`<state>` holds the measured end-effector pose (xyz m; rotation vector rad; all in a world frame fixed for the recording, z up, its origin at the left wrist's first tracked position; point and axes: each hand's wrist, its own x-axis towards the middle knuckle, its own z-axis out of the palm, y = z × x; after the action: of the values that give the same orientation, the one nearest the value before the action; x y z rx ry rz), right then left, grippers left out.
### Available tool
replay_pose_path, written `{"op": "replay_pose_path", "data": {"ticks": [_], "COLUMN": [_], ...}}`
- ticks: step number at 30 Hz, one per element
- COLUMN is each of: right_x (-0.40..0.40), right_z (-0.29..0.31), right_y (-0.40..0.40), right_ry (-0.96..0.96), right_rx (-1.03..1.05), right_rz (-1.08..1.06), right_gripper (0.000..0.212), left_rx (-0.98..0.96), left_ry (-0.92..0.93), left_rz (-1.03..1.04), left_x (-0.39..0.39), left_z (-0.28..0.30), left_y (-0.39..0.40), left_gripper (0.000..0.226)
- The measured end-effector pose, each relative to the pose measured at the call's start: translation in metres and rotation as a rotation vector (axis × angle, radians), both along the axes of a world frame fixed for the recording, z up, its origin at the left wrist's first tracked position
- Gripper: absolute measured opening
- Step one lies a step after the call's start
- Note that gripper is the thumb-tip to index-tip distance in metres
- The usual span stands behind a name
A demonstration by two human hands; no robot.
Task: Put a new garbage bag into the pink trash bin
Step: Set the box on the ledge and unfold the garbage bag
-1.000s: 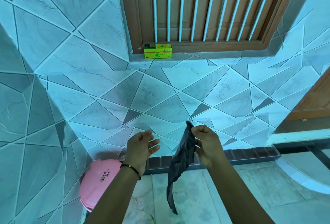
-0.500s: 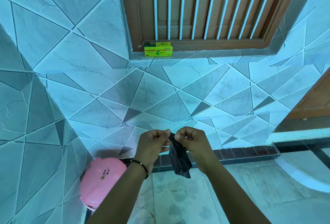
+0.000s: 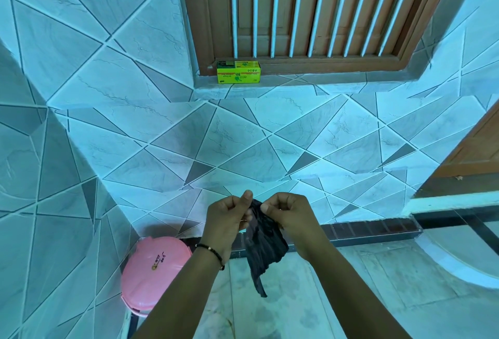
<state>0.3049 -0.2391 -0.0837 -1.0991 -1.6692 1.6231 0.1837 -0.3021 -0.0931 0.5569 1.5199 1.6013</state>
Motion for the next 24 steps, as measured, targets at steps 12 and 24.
{"op": "replay_pose_path", "data": {"ticks": [12, 24], "right_x": [0.003, 0.001], "right_z": [0.004, 0.018], "right_y": [0.004, 0.016], "right_ry": [0.221, 0.270], "right_rx": [-0.255, -0.272], "right_rz": [-0.086, -0.260], "right_gripper": [0.012, 0.011], "left_rx": [-0.034, 0.018], "left_ry": [0.170, 0.935], "left_rz": [-0.196, -0.060], "left_x": [0.006, 0.027], "left_z": [-0.003, -0.009], "left_y": [-0.006, -0.011], "left_gripper": [0.029, 0.018]}}
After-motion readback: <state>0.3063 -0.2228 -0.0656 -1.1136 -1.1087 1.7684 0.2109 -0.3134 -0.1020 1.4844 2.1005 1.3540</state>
